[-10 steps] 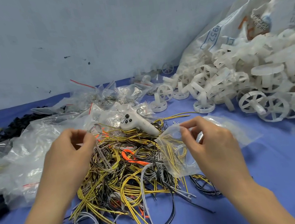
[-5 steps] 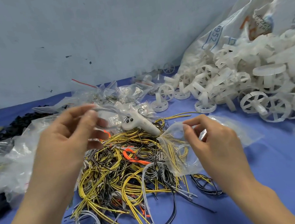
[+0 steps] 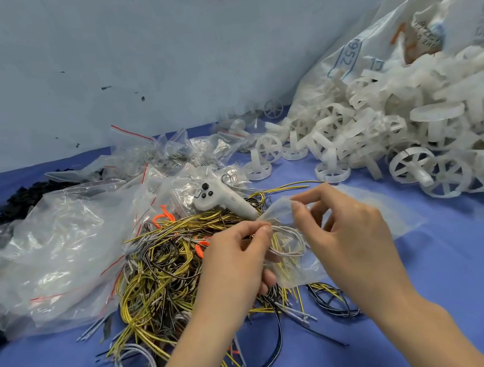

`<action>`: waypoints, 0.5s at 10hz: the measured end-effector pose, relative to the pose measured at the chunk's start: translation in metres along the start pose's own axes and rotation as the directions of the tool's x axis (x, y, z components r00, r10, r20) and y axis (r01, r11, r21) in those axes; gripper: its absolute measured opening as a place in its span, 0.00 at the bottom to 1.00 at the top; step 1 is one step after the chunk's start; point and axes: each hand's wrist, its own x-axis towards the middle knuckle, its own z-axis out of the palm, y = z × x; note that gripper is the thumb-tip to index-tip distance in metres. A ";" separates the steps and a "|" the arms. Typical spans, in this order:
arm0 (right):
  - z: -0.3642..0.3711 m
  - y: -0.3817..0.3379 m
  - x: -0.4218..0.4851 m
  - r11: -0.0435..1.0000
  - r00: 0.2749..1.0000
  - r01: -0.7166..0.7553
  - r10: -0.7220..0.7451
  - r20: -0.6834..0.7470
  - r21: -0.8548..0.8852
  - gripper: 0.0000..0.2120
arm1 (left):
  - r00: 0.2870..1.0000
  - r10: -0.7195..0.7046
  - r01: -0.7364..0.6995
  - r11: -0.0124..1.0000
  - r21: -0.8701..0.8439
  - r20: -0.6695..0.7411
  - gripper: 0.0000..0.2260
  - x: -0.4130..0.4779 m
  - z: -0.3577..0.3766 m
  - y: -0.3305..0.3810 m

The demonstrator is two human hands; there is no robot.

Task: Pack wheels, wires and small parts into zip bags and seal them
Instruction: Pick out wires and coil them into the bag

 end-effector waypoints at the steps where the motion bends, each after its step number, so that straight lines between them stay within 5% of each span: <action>1: 0.002 -0.003 -0.002 0.999 1.000 0.024 -0.024 0.014 -0.042 0.05 | 0.999 0.025 -0.025 1.000 0.017 0.021 0.09 0.007 0.014 0.000; 2: 0.004 -0.004 -0.003 0.997 0.999 0.043 -0.041 0.031 -0.068 0.04 | 0.991 -0.006 0.026 0.988 -0.150 0.132 0.11 0.016 0.026 0.003; 3: 0.006 -0.006 -0.005 0.992 0.997 0.066 -0.061 0.047 -0.107 0.04 | 0.949 -0.137 0.239 0.901 -0.362 0.285 0.15 0.019 0.042 0.005; 4: 0.009 -0.010 -0.009 0.983 0.994 0.107 -0.102 0.040 -0.150 0.02 | 0.937 -0.124 0.289 0.803 -0.522 0.328 0.27 0.024 0.052 -0.014; 5: 0.010 -0.012 -0.011 0.975 0.990 0.134 -0.124 0.064 -0.177 0.06 | 0.997 0.069 -0.052 0.930 -0.365 0.035 0.26 0.018 0.062 -0.004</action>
